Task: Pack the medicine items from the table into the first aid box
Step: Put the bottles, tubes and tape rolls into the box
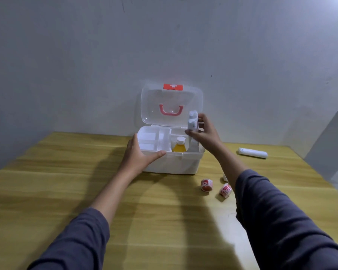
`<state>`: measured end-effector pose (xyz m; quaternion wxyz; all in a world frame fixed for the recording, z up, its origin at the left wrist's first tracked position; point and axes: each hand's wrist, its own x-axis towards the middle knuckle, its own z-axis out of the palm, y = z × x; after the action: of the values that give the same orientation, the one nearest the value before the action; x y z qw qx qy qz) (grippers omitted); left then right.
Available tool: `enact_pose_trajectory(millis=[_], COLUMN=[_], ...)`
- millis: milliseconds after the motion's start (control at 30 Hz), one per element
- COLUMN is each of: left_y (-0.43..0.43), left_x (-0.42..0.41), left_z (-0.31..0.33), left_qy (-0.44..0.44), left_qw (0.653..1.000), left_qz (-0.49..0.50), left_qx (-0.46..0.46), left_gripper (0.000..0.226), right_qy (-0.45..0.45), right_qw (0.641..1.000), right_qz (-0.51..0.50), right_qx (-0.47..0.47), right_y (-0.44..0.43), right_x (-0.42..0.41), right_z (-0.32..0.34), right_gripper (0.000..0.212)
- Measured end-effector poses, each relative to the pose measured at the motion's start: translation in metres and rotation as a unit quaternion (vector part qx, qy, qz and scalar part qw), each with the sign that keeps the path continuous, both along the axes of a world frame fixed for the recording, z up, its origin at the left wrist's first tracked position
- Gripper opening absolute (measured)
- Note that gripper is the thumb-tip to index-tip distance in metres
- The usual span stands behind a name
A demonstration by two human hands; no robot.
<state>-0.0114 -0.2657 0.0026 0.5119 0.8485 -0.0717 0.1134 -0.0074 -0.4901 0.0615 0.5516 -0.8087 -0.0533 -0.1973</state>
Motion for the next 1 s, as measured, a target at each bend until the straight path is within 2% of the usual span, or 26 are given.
enact_pose_trajectory(millis=[167,300,467,567,700,800,900,1000], left_y=[-0.002,-0.002,-0.001,-0.001,-0.001,-0.013,-0.009,-0.002], left_x=[-0.001,-0.002,-0.001,0.000,-0.002,0.008,0.008,0.003], left_z=[0.001,0.002,0.002,0.002,0.001,-0.008,-0.003,0.000], left_qy=[-0.001,0.001,-0.002,-0.001,0.001,0.002,-0.005,-0.016], left_qw=[1.000,1.000,1.000,1.000,1.000,1.000,0.999,0.999], left_qz=[0.005,0.004,0.002,0.005,0.010,0.025,0.030,0.032], left_qx=[0.000,0.001,0.004,0.003,0.005,0.011,0.013,-0.002], left_gripper=[0.094,0.094,0.093,0.094,0.102,0.103,0.103,0.101], right_qy=[0.057,0.121,0.133,0.124,0.051,0.046,0.084,0.149], right_qw=[0.998,0.991,0.988,0.987,0.995,0.979,0.956,0.924], right_qz=[-0.029,0.002,0.034,0.041,-0.055,-0.149,-0.203,-0.235], right_qx=[-0.018,-0.062,-0.068,-0.092,-0.060,-0.135,-0.193,-0.261], right_y=[-0.013,-0.024,-0.029,-0.031,-0.047,-0.095,-0.130,-0.151], right_x=[0.005,0.008,0.009,0.005,-0.008,-0.001,-0.011,-0.021], right_z=[-0.003,-0.002,0.000,0.000,-0.010,-0.043,-0.062,-0.066], right_gripper=[0.049,0.054,0.058,0.053,0.035,0.024,0.027,0.038])
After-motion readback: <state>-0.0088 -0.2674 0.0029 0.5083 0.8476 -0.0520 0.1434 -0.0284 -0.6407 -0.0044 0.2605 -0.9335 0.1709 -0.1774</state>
